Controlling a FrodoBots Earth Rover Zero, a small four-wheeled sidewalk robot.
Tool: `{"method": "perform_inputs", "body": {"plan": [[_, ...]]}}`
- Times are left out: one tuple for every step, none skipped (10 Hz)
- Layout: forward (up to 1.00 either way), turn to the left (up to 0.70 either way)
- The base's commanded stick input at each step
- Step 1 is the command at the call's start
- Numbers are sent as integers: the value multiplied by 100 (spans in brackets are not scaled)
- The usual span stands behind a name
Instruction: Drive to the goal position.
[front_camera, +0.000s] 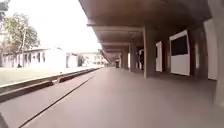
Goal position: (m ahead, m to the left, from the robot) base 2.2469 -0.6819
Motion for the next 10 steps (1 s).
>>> {"method": "perform_inputs", "body": {"plan": [[50,0],[50,0],[50,0],[50,0],[50,0],[50,0],[50,0],[50,0],[50,0],[50,0]]}}
